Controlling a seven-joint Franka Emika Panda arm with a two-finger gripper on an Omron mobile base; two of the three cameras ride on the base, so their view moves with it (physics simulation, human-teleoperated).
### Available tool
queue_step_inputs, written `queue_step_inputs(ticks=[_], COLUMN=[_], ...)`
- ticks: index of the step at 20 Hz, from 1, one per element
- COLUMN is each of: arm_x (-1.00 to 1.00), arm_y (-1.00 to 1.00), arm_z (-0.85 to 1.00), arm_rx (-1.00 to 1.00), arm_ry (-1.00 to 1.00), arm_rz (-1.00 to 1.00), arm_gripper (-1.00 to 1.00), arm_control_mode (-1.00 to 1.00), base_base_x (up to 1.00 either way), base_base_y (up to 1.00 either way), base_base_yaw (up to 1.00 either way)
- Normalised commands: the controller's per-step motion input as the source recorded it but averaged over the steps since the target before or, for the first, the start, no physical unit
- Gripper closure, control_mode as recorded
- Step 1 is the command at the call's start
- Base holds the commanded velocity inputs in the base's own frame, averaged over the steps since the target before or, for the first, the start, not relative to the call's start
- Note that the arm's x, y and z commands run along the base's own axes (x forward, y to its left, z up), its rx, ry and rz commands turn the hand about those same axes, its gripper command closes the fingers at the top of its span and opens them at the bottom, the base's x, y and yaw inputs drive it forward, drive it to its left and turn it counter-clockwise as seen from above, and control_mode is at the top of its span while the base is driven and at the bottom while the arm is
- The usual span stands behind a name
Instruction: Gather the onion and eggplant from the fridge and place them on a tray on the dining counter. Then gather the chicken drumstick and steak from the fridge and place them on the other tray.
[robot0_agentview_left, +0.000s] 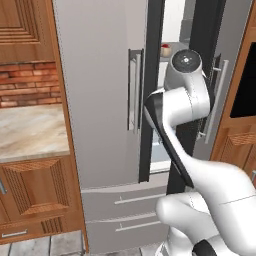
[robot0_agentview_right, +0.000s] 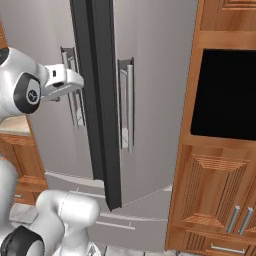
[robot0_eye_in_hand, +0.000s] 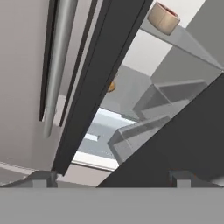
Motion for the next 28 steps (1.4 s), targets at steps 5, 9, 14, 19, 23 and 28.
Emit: queue_step_inputs(ticks=[5, 9, 14, 19, 23, 28], arm_x=[0.73, 0.59, 0.54, 0.56, 0.46, 0.23], arm_y=[0.0, 0.06, 0.02, -0.04, -0.24, -0.47], arm_z=[-0.27, -0.24, -0.12, -0.09, -0.04, 0.0], arm_rx=[-0.17, -0.23, -0.24, -0.21, -0.16, -0.11], arm_ry=[0.02, 0.0, 0.06, 0.14, 0.22, 0.17], arm_rz=[0.1, 0.03, 0.0, 0.0, 0.0, 0.0], arm_gripper=[-1.0, -1.0, -1.0, -1.0, -1.0, -1.0], arm_control_mode=[-1.0, -1.0, -1.0, -1.0, -1.0, -1.0], base_base_x=[0.0, 0.0, 0.0, 0.0, 0.0, 0.0], base_base_y=[0.0, 0.0, 0.0, 0.0, 0.0, 0.0], base_base_yaw=[0.0, 0.0, 0.0, 0.0, 0.0, 0.0])
